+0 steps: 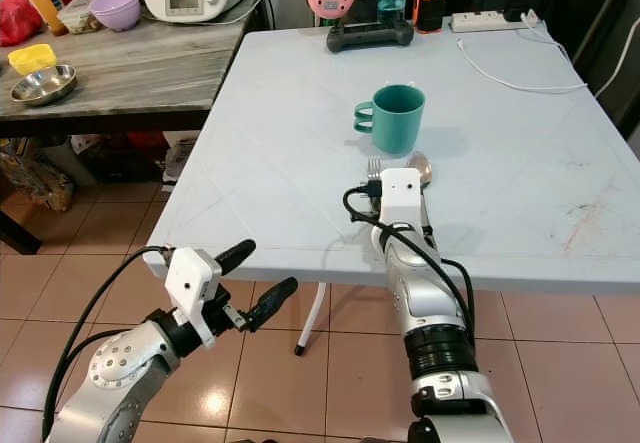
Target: Setting the table
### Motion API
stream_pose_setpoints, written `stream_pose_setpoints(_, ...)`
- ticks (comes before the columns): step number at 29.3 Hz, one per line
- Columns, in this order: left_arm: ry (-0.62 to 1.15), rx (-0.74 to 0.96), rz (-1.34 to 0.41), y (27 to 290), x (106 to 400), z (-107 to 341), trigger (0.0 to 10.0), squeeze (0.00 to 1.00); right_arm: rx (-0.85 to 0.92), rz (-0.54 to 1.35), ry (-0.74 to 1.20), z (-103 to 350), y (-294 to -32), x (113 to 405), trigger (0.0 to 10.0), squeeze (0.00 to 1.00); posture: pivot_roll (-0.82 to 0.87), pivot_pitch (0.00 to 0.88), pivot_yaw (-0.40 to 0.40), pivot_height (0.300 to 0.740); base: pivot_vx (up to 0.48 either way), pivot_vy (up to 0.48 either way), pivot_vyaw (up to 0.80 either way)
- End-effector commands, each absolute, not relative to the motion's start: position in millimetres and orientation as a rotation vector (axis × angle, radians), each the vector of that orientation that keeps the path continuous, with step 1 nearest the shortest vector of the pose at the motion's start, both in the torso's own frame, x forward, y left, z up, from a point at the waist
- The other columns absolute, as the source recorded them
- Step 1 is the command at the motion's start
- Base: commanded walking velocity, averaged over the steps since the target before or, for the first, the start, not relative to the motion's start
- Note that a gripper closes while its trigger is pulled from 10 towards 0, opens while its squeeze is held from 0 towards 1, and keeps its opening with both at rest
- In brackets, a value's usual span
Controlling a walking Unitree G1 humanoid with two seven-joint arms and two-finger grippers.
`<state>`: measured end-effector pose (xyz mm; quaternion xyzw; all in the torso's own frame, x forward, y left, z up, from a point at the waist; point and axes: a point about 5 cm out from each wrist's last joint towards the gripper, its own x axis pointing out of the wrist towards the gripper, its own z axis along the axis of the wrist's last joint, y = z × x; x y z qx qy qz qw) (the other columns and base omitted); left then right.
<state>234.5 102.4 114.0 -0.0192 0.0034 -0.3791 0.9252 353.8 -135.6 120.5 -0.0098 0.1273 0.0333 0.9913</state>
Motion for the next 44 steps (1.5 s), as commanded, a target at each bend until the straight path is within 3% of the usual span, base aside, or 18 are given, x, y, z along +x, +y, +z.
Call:
stream_pose_setpoints(1, 0.012, -0.028, -0.773, 104.3, 234.9, 112.9, 10.0, 0.0, 0.004, 0.111, 0.404, 89.7, -123.7, 342.3, 0.0, 0.0, -0.13, 0.098, 0.1, 0.74, 0.0, 0.0, 0.0)
stream_pose_setpoints(21, -0.006, -0.037, -0.738, 102.5, 240.4, 114.2, 10.0, 0.0, 0.005, 0.107, 0.297, 108.6, -127.0, 345.4, 0.0, 0.0, -0.17, 0.111, 0.099, 0.74, 0.0, 0.0, 0.0)
stream_pose_setpoints(26, -0.02, -0.047, -0.645, 108.8, 248.3, 115.8, 10.0, 0.0, -0.006, 0.112, 0.198, 125.9, -127.1, 345.9, 0.0, 0.0, -0.18, 0.108, 0.1, 0.74, 0.0, 0.0, 0.0)
stream_pose_setpoints(31, -0.018, -0.045, -0.434, 119.8, 263.8, 114.1, 10.0, 0.0, -0.028, 0.137, 0.134, 135.9, -123.8, 343.8, 0.0, 0.0, -0.17, 0.091, 0.103, 0.74, 0.0, 0.0, 0.0)
stream_pose_setpoints(32, -0.014, -0.054, -0.416, 119.9, 264.5, 113.6, 10.0, 0.0, -0.021, 0.155, 0.115, 138.1, -121.3, 342.1, 4.5, 0.0, -0.17, 0.085, 0.108, 0.74, 0.0, 0.0, 0.0)
stream_pose_setpoints(33, -0.012, -0.059, -0.403, 119.3, 264.8, 113.5, 10.0, 0.0, -0.015, 0.175, 0.086, 141.5, -118.6, 339.5, 6.4, 0.0, -0.17, 0.085, 0.108, 0.74, 0.0, 0.0, 0.0)
stream_pose_setpoints(34, -0.014, -0.055, -0.401, 118.9, 264.3, 113.4, 10.0, 0.0, -0.015, 0.181, 0.065, 143.6, -117.6, 337.7, 10.0, 0.0, -0.15, 0.086, 0.108, 0.74, 0.0, 0.0, 0.0)
stream_pose_setpoints(44, -0.026, -0.033, -0.304, 119.7, 270.5, 110.5, 10.0, 0.0, -0.016, 0.184, -0.039, 158.5, -123.7, 333.0, 10.0, 0.0, -0.13, 0.045, 0.081, 0.74, 0.0, 0.0, 0.0)
